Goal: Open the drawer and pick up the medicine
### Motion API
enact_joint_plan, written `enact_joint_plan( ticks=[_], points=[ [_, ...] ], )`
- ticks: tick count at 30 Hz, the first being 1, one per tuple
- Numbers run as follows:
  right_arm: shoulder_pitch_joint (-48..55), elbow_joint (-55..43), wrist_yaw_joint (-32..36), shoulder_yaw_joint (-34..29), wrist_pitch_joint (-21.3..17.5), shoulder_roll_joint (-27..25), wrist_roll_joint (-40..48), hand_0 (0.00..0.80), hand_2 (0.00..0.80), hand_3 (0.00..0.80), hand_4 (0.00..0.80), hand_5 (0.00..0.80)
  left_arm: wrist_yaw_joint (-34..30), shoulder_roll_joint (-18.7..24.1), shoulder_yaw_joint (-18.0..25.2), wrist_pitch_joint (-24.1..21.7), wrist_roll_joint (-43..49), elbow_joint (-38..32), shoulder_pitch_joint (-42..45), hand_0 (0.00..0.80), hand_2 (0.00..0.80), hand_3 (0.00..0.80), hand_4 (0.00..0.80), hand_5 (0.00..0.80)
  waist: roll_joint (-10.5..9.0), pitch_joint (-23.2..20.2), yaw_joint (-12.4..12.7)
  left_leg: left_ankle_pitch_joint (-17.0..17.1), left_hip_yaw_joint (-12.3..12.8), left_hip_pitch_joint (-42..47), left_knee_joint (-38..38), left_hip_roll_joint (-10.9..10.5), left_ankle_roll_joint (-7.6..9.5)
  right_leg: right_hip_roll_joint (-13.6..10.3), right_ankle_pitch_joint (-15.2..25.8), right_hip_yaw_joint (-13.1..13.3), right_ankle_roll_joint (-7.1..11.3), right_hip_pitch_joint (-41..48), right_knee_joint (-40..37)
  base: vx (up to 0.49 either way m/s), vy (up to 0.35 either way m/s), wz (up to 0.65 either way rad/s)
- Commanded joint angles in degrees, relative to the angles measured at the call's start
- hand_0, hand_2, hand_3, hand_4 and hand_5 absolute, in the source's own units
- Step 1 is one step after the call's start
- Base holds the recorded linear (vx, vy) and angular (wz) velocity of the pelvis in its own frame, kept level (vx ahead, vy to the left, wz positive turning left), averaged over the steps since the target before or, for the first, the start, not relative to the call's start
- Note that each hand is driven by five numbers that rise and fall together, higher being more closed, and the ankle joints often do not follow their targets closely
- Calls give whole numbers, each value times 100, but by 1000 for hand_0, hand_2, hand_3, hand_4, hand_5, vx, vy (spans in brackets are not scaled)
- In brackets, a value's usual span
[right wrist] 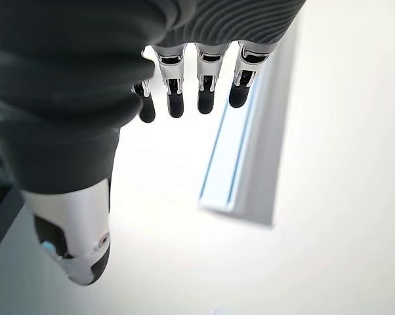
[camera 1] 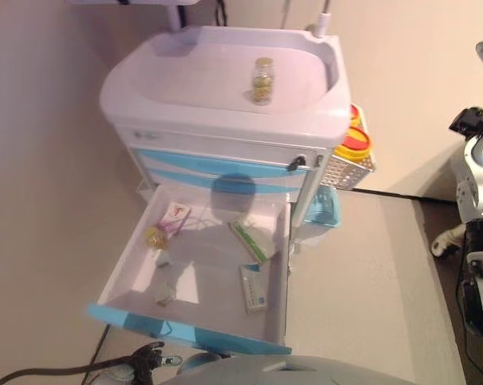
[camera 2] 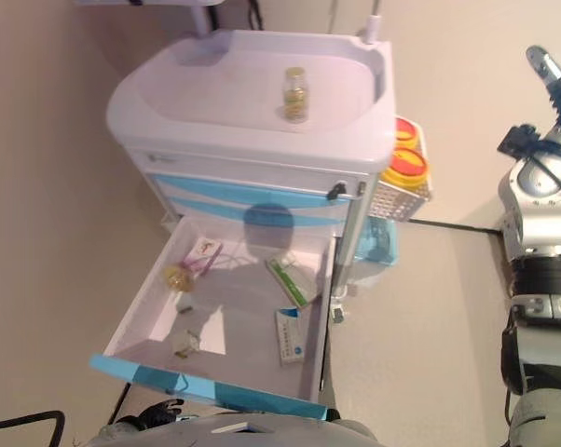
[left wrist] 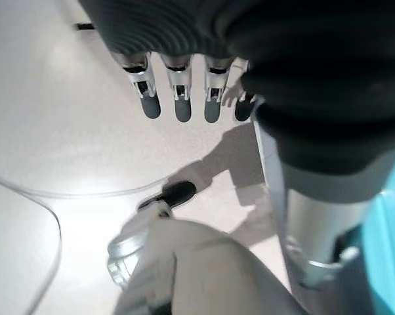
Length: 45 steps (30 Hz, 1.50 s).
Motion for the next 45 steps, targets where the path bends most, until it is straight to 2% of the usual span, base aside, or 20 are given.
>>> enact_joint_plan(
  ticks=[1, 3, 5, 10, 17, 22, 26, 29, 31, 34, 37, 40, 42, 43, 44, 45],
  points=[
    [280, -354, 245, -185, -343, 224, -44, 0, 0, 0, 0, 0, 15, -24, -144, -183, 80, 306, -403, 0, 0, 0, 0, 0, -189, -187, 42, -1021, -40, 90, 324, -312, 166, -228, 285, -29, 461, -298, -26, 13, -27, -29],
    [497, -434, 274, -173, -365, 370, -106, 0, 0, 0, 0, 0, 16, -33, -136, -174, 76, 276, -422, 0, 0, 0, 0, 0, -184, -184, -2, -1035, 7, 85, 347, -304, 168, -221, 284, 8, 457, -308, -21, -10, -26, -22],
    [1408, -570, 677, -215, -480, 920, -289, 0, 0, 0, 0, 0, 13, -99, -124, -238, 273, 85, -414, 0, 0, 0, 0, 0, -127, -179, -171, -1054, 151, 69, 370, -281, 181, -195, 286, 102, 454, -362, -12, -3, -29, -21],
    [2364, -401, 1304, -52, -381, 1356, -613, 0, 0, 0, 0, 0, -103, -36, -232, -172, 659, -428, -358, 0, 0, 0, 0, 0, -50, -140, -363, -1053, 324, 70, 375, -251, 194, -162, 294, 206, 466, -430, 22, -1, -5, -18],
    [3142, 248, 1731, 378, -125, 1546, -1074, 0, 0, 0, 0, 0, -379, 287, -214, 332, 882, -1508, -338, 0, 0, 0, 0, 0, 45, 29, -538, -1012, 419, 3, 405, -240, 192, -173, 305, 218, 504, -529, 86, -8, 7, -18],
    [3522, 780, 1838, 753, -77, 1578, -1203, 0, 0, 0, 0, 0, -572, 840, -152, 589, 873, -2255, -529, 0, 0, 0, 0, 0, 155, 316, -696, -1072, 503, -260, 728, -262, 224, -225, 238, 256, 511, -822, 391, -34, 51, -14],
    [3508, 1226, 2063, 951, -249, 1389, -1060, 0, 0, 0, 0, 0, -465, 1268, -117, 663, 277, -2686, -1089, 0, 0, 0, 0, 0, 269, 807, -854, -1154, 559, -756, 1225, -328, 261, -289, 175, 346, 475, -1285, 767, -150, 123, -25],
    [3418, 1385, 2215, 1055, -340, 1225, -1028, 0, 0, 0, 0, 0, -379, 1581, -32, 754, -210, -2925, -1635, 0, 0, 0, 0, 0, 308, 1226, -964, -1369, 666, -1257, 1896, -413, 320, -373, 110, 461, 427, -1691, 1110, -167, 134, -20],
    [3331, 1474, 2251, 1138, -393, 1142, -1017, 0, 0, 0, 0, 0, -463, 1870, 42, 807, -529, -2898, -2060, 0, 0, 0, 0, 0, 289, 1487, -1045, -1527, 744, -1655, 2470, -423, 353, -414, 45, 524, 398, -2049, 1500, -142, 112, -38],
    [3191, 1548, 2383, 1315, -400, 993, -1098, 0, 0, 0, 0, 0, -584, 2415, 112, 989, -1152, -2715, -2882, 0, 0, 0, 0, 0, 262, 1831, -1210, -1818, 818, -2257, 3301, -329, 417, -392, -116, 641, 325, -2597, 2083, -94, 128, -18],
    [3089, 1578, 2491, 1446, -472, 833, -1176, 0, 0, 0, 0, 0, -486, 2849, 160, 1083, -1565, -2116, -3773, 0, 0, 0, 0, 0, 238, 2018, -1367, -2042, 871, -2717, 3886, -260, 454, -312, -210, 734, 260, -3061, 2482, -47, 133, -18],
    [2986, 1538, 2569, 1602, -549, 734, -1189, 0, 0, 0, 0, 0, 30, 3223, 145, 1122, -1839, -1328, -4806, 0, 0, 0, 0, 0, 173, 2156, -1537, -2129, 884, -3139, 4364, -210, 447, -190, -255, 827, 196, -3463, 2754, -43, 132, -18],
    [2913, 1475, 2566, 1724, -581, 730, -1191, 0, 0, 0, 0, 0, 675, 3378, 159, 960, -1978, -768, -5478, 0, 0, 0, 0, 0, 106, 2237, -1630, -2162, 888, -3386, 4644, -162, 421, -117, -274, 842, 154, -3687, 2899, -66, 92, -16],
    [2880, 1484, 2541, 1780, -613, 741, -1212, 0, 0, 0, 0, 0, 948, 3424, 181, 827, -1923, -498, -5779, 0, 0, 0, 0, 0, 75, 2260, -1661, -2196, 888, -3463, 4723, -144, 418, -78, -286, 846, 140, -3772, 2953, -59, 81, -16],
    [2829, 1545, 2498, 1873, -660, 771, -1238, 0, 0, 0, 0, 0, 1506, 3452, 160, 536, -1849, -139, -6123, 0, 0, 0, 0, 0, 36, 2279, -1705, -2236, 888, -3549, 4815, -131, 419, -25, -296, 860, 114, -3867, 3032, -46, 71, -17],
    [2788, 1569, 2492, 1930, -681, 795, -1229, 0, 0, 0, 0, 0, 1744, 3454, 162, 487, -1746, 75, -6385, 0, 0, 0, 0, 0, 3, 2284, -1733, -2256, 884, -3603, 4864, -119, 415, 19, -296, 878, 104, -3929, 3072, -31, 58, -17]
  ],
)
